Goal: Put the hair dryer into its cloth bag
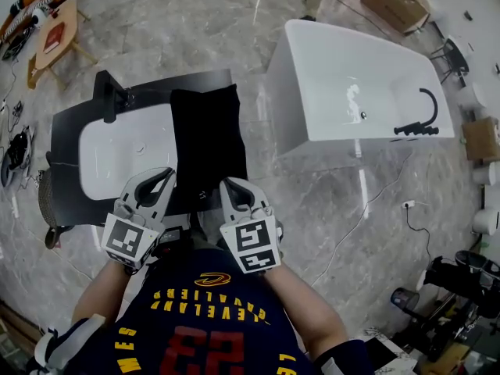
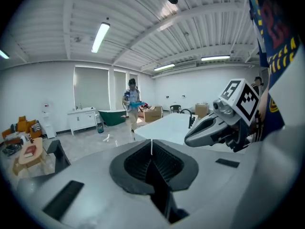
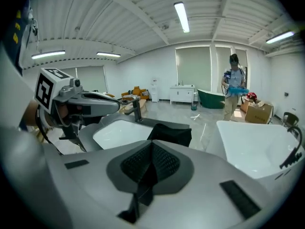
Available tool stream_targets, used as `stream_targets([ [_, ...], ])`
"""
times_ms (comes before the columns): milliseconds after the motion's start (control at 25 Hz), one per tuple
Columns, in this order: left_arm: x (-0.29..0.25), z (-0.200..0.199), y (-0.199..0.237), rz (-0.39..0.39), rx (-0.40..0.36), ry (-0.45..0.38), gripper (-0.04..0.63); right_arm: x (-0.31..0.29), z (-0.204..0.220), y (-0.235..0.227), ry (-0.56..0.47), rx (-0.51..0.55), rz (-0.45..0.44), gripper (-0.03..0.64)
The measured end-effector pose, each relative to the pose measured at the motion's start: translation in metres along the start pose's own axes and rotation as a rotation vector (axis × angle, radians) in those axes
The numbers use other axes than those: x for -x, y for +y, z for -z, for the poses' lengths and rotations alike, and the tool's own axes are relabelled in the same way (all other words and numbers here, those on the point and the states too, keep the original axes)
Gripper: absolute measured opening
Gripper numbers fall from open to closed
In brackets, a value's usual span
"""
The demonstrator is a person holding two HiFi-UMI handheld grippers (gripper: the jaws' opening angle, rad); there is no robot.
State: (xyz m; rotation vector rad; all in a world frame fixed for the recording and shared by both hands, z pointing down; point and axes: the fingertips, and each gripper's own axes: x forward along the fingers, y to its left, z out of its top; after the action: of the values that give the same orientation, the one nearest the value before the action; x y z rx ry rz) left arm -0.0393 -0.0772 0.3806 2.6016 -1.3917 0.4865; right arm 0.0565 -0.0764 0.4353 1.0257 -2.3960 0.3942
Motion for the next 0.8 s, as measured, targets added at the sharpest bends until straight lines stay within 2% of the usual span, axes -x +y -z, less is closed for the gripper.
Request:
stream_targets([
  [200,0.010,-0.018,-0.017,-0.001,-0.039,-0.059,0.003,0.005,-0.037,0.003,-0.106,0.033,0.025,0.008],
  [480,0.002,-0.005,-0.035,0.068,0.064,-0.023,0.003,0.001,-0.027,0.000,-0.086,-0.043,0.056,0.008],
  [800,-0.006,-0.003,-0.027,0.075,0.085,-0.015,0.003,0.007,-0.028,0.004,-0.123,-0.036,0.061,0.008],
])
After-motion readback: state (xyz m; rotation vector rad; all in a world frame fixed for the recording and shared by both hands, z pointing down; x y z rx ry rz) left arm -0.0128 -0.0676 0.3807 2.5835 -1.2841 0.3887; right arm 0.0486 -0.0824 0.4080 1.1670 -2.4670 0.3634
